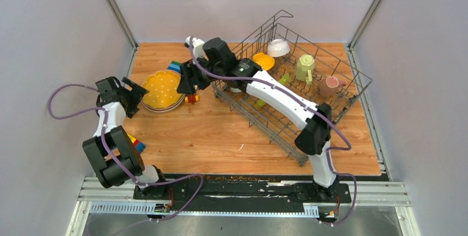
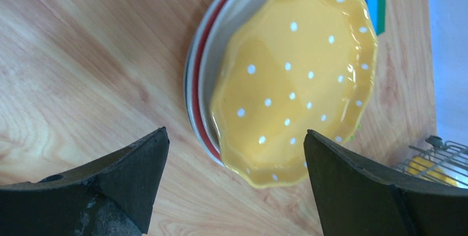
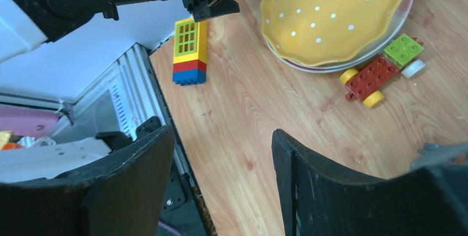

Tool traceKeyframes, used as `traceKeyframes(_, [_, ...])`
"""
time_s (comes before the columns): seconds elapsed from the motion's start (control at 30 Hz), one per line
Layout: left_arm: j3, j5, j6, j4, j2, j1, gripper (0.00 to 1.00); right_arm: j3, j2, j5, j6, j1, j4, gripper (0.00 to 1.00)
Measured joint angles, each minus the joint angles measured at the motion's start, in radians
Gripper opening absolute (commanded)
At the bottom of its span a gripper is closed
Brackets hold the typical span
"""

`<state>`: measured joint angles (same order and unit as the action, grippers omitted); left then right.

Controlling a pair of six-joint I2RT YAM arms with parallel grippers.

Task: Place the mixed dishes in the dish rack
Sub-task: Move the plate to the center of the board.

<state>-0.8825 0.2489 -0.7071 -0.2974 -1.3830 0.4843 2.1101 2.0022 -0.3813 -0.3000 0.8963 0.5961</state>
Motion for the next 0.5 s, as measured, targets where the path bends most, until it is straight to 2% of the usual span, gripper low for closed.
traceKeyframes(0.3, [-0.056, 0.011, 0.042, 0.041, -0.133, 0.022, 0.85, 0.314, 0.319, 0.183, 0.039, 0.066, 0.089, 0.62])
traceKeyframes(0.5, [-0.069, 0.011, 0.069, 0.053, -0.14, 0.023, 0.83, 0.396, 0.446, 0.247, 0.051, 0.056, 0.076, 0.61])
